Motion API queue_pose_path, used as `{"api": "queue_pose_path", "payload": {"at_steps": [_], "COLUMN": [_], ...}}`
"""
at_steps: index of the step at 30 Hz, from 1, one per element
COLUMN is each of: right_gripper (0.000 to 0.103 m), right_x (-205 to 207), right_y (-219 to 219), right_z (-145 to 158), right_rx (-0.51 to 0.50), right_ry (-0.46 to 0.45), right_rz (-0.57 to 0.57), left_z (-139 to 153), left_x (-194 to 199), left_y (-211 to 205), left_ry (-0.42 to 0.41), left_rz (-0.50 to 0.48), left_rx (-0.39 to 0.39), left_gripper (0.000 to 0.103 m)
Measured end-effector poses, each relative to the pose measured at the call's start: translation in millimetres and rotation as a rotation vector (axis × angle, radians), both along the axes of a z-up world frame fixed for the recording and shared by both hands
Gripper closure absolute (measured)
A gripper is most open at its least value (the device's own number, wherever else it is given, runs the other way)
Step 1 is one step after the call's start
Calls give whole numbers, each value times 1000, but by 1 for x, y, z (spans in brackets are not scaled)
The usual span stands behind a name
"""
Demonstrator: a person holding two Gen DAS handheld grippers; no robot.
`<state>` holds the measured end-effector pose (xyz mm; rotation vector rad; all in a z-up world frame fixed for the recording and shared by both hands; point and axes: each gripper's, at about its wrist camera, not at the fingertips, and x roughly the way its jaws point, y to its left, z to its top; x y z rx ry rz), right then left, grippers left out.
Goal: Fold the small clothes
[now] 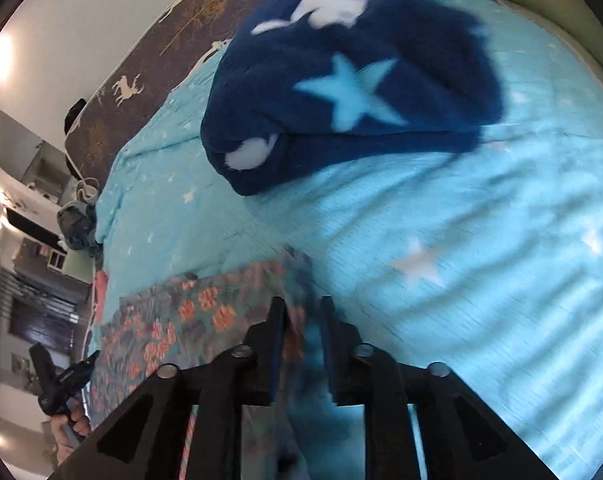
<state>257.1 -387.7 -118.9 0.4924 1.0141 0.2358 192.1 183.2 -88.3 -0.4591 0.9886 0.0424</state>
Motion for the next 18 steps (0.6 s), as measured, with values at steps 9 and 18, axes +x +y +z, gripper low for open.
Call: {"api": "queue_pose_path", "payload": {"at_steps": [9, 18], "right_gripper": [79, 68], "right_x": [-133, -209], "right_y": [-11, 42], "right_z": [26, 12], "right_rx": [-10, -56], "right_ry": [-69, -96], "right_rz": [123, 273], "left_z": [17, 5], "left_x": [-96, -151], "left_y": [-31, -60], "left_ry": [-36, 4], "left_rz": [-148, -177], "left_rx": [-6, 34], "left_gripper": [47, 64]}}
